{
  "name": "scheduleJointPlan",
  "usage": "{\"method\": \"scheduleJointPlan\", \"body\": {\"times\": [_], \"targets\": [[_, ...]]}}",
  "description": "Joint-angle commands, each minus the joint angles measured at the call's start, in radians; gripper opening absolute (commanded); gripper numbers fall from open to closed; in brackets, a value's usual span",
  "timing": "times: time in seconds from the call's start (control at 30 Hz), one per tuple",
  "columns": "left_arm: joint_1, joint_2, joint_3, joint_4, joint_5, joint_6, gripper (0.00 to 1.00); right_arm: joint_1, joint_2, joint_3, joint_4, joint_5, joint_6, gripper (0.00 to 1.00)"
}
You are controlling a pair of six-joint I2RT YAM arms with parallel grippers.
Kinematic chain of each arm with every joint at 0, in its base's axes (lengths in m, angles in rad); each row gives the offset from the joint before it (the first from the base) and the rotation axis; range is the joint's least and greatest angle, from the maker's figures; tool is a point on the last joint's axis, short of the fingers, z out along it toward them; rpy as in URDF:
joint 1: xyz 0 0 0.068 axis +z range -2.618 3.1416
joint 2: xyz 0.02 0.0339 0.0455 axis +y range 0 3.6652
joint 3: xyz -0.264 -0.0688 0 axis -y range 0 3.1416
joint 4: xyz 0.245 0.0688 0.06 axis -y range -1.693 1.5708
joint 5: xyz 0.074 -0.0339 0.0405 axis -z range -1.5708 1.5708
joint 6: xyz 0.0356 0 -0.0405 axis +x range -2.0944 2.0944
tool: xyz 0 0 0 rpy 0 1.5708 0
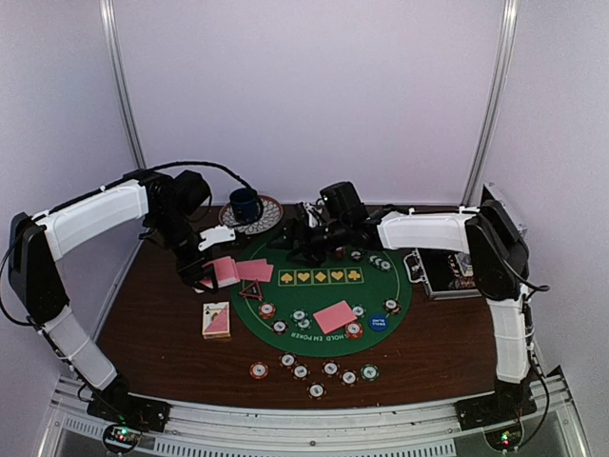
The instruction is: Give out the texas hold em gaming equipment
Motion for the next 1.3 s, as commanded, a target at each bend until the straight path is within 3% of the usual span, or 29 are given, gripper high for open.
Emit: {"method": "scheduleJointPlan", "body": {"times": [0.0, 0.43, 1.27], "targets": [[0.002, -0.003, 0.040, 0.003, 0.027, 0.005, 0.00, 0.056, -0.098, -0.142, 0.252, -0.079, 0.122, 0.83], [0.001, 0.004, 0.058, 0.002, 0.038, 0.001, 0.00, 0.147, -0.012, -0.090, 0.402, -0.130, 0.266, 0.88], [0.001, 0.002, 0.070, -0.005, 0.068, 0.005, 0.00, 0.190, 0.225, 0.195, 0.394, -0.171, 0.373, 0.86]]}}
